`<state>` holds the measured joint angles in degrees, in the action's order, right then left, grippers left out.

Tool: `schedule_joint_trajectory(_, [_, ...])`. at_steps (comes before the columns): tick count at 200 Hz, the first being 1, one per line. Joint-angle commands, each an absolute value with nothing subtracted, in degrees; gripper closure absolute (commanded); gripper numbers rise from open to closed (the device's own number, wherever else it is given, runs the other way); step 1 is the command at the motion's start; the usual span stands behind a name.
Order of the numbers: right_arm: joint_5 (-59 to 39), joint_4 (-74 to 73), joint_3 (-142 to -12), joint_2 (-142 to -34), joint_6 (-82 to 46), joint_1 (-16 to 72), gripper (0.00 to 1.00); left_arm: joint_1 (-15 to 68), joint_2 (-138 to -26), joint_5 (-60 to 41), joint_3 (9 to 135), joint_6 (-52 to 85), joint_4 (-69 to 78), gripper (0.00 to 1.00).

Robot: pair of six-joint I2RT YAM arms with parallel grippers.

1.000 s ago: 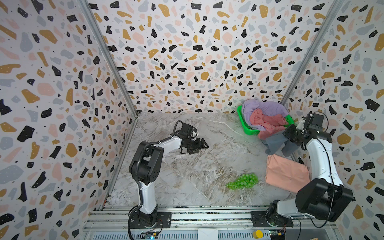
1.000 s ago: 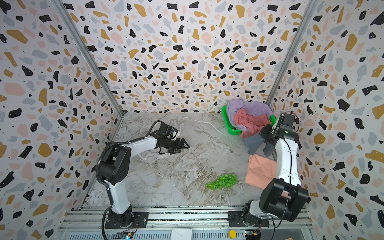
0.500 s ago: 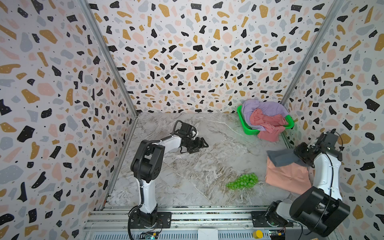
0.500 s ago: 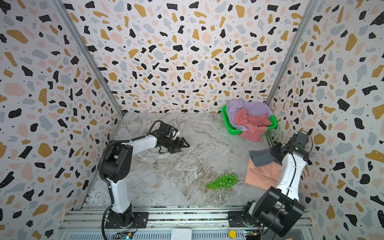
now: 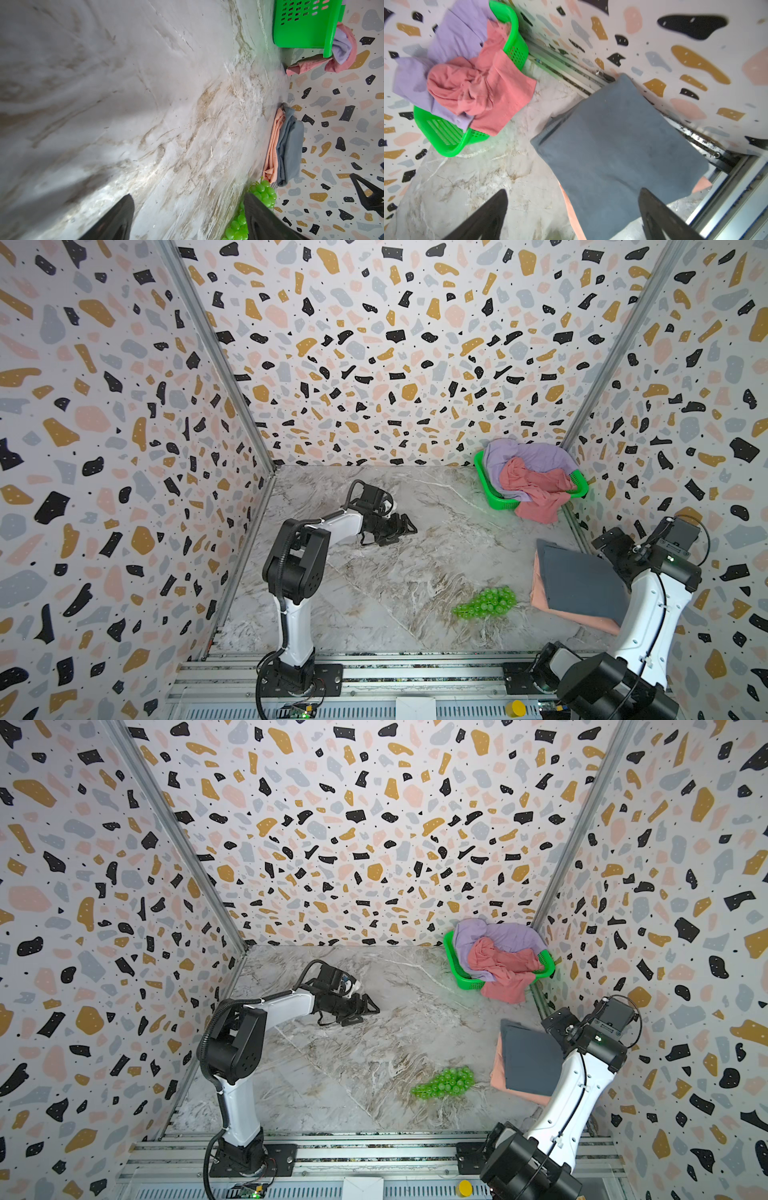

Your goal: Fold and stack the t-shirts

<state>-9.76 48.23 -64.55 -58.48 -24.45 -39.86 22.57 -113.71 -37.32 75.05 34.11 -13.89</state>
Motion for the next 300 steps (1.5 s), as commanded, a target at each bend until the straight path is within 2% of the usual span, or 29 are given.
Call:
schedule_joint_trajectory(1, [-8.81,49.27,-68.25,-54.52,-27.39,-40.0,0.03,22.33,-113.26,-37.95,77.22,34.37,-13.62,0.17])
schedule_joint_trajectory(36, [-18.74,41.94,-61.19,-56.69,-29.12,-39.88,0.1,22.32,-112.91,-37.62,78.57,33.64,-14.45,0.17])
schedule_joint_trajectory(63, [-20.25,36.27,-52.85,-59.26,-29.73,-37.95,0.12,22.24,-109.44,-36.65,78.95,32.84,-13.1,0.17])
schedule_joint_trajectory(100, [-16.28,29.54,-42.21,-62.09,-36.15,-25.2,0.15,19.58,-102.3,-33.8,80.19,32.13,-12.03,0.14])
schedule_joint_trajectory(119, [-16.22,26.69,-39.04,-62.88,-40.65,-19.81,0.18,16.13,-98.85,-34.25,79.54,33.09,-10.96,0.09])
schedule_joint_trajectory(143, [-8.68,22.93,-42.57,-61.02,-41.15,-12.47,0.16,11.29,-95.6,-36.04,78.29,32.72,-10.1,0.05])
schedule_joint_trajectory(165, [-3.73,19.24,-49.78,-63.52,-38.43,-9.46,0.12,8.0,-95.43,-35.4,79.78,30.54,-13.04,0.0])
schedule_joint_trajectory(179, [-2.03,16.31,-54.95,-68.51,-35.7,-8.91,0.08,6.91,-94.64,-35.31,79.9,30.37,-12.39,0.0])
schedule_joint_trajectory(221, [-0.51,-0.56,-63.73,-85.19,-34.08,-8.67,0.07,6.59,-94.0,-36.73,79.91,28.53,-5.43,0.0])
schedule_joint_trajectory(241, [-1.62,-3.08,-69.89,-93.2,-32.95,-8.49,0.07,6.59,-93.27,-37.08,80.13,30.16,0.31,0.0])
schedule_joint_trajectory(273, [-3.59,-9.48,-73.6,-98.96,-27.78,-5.39,0.04,6.41,-91.29,-25.93,78.35,27.9,3.33,0.0])
schedule_joint_trajectory(300, [6.65,-12.07,-69.83,-95.66,-20.36,1.79,0.01,5.93,-85.14,-11.86,72.44,23.33,5.18,0.0])
